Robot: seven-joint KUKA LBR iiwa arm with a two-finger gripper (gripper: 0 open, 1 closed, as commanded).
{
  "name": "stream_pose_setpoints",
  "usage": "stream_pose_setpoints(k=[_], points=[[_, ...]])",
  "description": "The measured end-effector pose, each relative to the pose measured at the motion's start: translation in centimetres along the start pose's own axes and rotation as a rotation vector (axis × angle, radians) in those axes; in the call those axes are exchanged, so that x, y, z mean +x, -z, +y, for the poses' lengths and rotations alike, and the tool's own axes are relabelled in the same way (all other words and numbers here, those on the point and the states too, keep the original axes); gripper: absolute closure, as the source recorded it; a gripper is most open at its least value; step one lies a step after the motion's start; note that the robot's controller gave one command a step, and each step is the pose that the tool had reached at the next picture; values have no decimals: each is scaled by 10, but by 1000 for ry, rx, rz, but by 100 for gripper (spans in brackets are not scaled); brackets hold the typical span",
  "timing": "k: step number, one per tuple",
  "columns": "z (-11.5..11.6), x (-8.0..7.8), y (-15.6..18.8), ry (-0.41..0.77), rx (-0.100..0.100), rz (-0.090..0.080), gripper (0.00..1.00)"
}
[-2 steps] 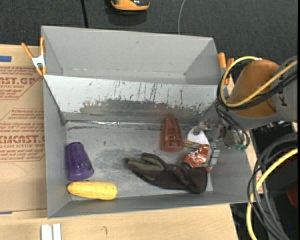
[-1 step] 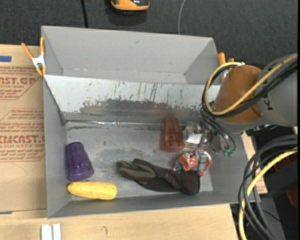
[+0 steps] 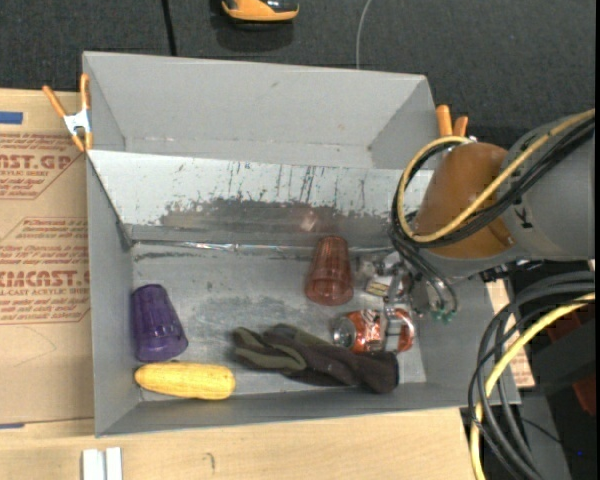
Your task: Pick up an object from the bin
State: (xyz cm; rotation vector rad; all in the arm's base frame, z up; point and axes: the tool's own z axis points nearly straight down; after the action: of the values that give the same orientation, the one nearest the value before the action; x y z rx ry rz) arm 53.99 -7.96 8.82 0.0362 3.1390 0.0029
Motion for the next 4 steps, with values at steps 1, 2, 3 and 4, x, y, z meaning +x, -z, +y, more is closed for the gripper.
stream_pose_setpoints(k=[1,2,3,4], points=[[2,1,-11,-163,2,3,0],[10,37,-16,-172,3,-1,0],[11,101,-5,-180,0,-69,100],[10,97,-7,-205,0,-48,100]])
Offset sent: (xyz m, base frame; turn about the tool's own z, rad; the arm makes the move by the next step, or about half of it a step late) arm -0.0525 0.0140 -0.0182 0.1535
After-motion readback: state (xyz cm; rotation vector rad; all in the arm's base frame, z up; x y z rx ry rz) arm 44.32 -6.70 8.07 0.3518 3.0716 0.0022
